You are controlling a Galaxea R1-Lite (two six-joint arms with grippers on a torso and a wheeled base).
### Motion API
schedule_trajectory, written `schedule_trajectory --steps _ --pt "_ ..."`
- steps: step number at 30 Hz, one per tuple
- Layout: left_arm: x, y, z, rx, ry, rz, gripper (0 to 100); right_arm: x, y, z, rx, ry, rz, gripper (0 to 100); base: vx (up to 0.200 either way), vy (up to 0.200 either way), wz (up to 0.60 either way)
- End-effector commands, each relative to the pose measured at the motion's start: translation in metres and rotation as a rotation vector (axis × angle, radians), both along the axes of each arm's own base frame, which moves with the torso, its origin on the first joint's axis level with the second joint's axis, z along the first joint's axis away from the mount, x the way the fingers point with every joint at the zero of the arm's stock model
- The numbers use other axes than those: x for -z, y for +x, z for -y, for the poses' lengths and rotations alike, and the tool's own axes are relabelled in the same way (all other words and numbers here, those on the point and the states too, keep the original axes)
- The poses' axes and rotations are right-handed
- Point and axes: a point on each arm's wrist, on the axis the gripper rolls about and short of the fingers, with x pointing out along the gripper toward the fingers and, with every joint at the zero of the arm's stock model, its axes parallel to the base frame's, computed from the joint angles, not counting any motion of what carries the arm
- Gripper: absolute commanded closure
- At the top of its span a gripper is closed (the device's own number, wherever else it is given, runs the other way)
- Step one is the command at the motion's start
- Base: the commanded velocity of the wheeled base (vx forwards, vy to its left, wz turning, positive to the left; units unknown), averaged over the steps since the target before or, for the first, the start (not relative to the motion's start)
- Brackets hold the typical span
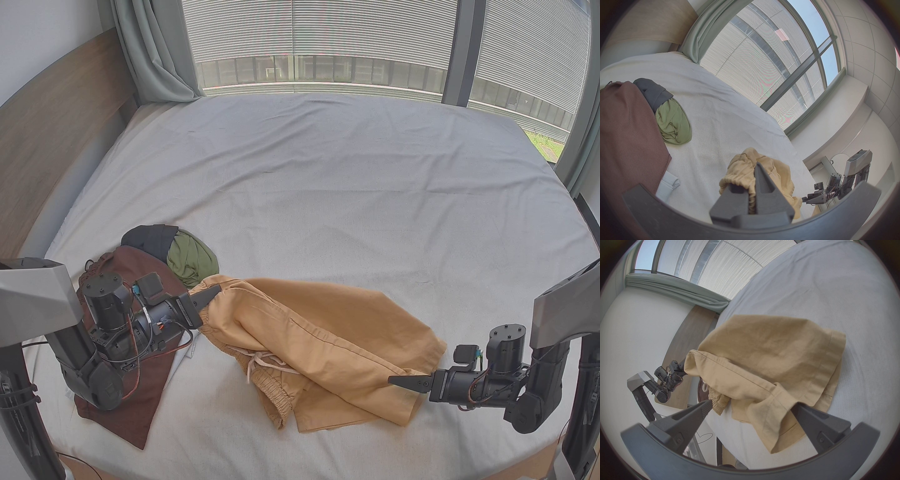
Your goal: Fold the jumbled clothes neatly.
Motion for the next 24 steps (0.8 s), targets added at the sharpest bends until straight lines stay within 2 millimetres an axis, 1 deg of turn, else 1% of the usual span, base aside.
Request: schedule_trajectory --steps 1,3,6,12,15,24 --pt "0.0 0.0 0.0 0.001 0.0 0.001 100 0.012 0.004 -0.003 0.0 -0.013 -0.03 0 0.0 0.0 0.0" --pt "-0.001 0.001 -0.001 -0.004 -0.001 0.004 100 0.012 0.008 -0.005 0.006 -0.007 -0.019 0 0.0 0.0 0.0" --pt "-0.001 0.002 -0.002 -0.008 -0.002 0.009 100 0.012 0.009 -0.005 0.007 -0.004 -0.014 0 0.0 0.0 0.0" --pt "-0.001 0.002 -0.002 -0.008 -0.003 0.008 100 0.005 0.011 -0.014 0.001 0.036 -0.01 0 0.0 0.0 0.0" --pt "-0.001 0.002 -0.002 -0.008 -0.003 0.008 100 0.002 0.017 -0.016 0.02 0.054 0.003 0 0.0 0.0 0.0" --pt "-0.002 0.002 -0.002 -0.008 -0.004 0.009 100 0.001 0.021 -0.026 0.064 0.072 -0.001 0 0.0 0.0 0.0"
